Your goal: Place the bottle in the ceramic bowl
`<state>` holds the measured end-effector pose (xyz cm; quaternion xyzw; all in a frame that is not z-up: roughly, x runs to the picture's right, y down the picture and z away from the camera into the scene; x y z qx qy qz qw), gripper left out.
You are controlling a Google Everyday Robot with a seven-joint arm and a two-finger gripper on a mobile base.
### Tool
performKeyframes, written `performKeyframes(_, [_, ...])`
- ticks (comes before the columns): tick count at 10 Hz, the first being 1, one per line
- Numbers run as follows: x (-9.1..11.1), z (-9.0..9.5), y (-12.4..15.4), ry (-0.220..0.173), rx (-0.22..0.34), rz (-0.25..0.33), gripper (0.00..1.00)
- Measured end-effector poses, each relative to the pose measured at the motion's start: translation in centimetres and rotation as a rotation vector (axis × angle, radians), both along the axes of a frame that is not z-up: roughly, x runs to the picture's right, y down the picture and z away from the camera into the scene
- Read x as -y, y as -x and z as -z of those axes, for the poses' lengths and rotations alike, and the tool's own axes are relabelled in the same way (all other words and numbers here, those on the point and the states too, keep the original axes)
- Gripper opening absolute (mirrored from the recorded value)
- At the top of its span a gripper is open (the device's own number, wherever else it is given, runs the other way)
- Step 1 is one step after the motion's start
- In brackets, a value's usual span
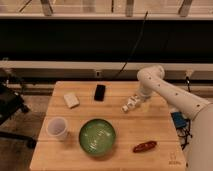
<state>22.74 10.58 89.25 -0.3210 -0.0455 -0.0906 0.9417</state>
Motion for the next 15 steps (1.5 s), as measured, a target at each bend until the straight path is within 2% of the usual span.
performKeyframes(7, [-0.9,-0.5,-0.1,0.023,0.014,-0.006,0.78])
performKeyframes(10, [-1.5,-0.8,-0.3,0.026,0.003,-0.016,0.62])
performKeyframes(12, [-1.7,-1.0,-0.3,0.026,0.007,-0.021,0.39])
performKeyframes(15, [-1.7,-1.1,-0.6,0.027,0.002,-0.027,0.10])
